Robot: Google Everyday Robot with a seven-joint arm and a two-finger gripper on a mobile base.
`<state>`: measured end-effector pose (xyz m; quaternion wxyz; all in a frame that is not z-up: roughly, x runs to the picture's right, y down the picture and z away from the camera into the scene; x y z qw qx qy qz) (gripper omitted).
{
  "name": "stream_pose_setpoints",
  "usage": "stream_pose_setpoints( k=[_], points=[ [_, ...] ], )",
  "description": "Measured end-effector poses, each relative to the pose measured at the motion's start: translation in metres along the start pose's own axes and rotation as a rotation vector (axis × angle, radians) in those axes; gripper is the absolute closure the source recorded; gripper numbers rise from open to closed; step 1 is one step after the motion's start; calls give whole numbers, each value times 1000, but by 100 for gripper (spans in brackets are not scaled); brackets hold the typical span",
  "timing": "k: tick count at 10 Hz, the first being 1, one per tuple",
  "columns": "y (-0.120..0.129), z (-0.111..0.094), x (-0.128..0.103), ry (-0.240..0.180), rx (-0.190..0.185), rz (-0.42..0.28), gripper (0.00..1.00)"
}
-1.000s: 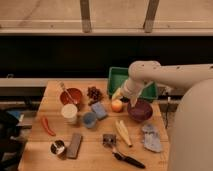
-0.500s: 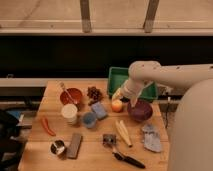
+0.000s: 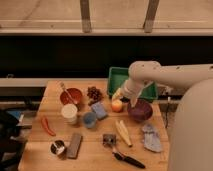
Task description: Place fork in red bowl
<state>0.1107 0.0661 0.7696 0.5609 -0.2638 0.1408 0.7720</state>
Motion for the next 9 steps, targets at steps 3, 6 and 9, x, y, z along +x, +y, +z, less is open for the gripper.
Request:
stream_pose_setpoints(
  k=[3, 6, 9],
  points=[
    [0, 0, 0, 0, 0, 0, 30],
    [0, 0, 0, 0, 1, 0, 30],
    [13, -1, -4, -32, 21, -45, 30]
  ],
)
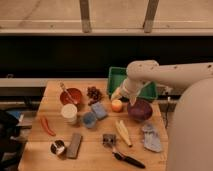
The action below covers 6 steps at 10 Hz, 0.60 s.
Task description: Place fork in red bowl
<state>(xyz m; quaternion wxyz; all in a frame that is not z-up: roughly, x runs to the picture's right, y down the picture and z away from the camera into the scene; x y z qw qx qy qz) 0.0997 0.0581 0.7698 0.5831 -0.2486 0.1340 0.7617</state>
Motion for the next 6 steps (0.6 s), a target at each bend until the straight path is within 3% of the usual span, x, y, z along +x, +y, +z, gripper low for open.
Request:
stream_pose_setpoints(
  k=[3, 6],
  points=[
    [59, 6, -6, -32, -15, -115, 30],
    [144, 11, -11, -70, -40, -274, 30]
  ],
)
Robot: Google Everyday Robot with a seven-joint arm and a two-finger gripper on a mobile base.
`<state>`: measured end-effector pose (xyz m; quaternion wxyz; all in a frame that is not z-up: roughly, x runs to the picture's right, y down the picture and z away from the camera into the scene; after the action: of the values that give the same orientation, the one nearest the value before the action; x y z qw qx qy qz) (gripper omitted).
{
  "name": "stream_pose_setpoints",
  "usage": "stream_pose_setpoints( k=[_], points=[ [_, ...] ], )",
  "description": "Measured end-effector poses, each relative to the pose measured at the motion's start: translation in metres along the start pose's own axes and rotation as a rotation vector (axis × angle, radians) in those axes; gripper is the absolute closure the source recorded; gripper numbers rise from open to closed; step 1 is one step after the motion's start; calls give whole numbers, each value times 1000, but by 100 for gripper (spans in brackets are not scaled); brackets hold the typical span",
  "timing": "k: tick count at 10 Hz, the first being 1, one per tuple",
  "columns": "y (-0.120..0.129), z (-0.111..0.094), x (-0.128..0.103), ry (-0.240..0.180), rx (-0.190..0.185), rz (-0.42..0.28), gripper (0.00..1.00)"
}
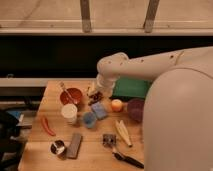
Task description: Place fork in red bowl
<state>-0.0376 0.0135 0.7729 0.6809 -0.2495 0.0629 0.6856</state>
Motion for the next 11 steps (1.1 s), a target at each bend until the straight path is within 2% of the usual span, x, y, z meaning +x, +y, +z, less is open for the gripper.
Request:
stream_pose_setpoints(
  k=[4, 6, 11],
  points=[
    [95, 5, -37, -32, -29, -194, 30],
    [145, 10, -49, -39, -67, -283, 30],
    [142, 11, -47, -43, -71, -274, 30]
  ],
)
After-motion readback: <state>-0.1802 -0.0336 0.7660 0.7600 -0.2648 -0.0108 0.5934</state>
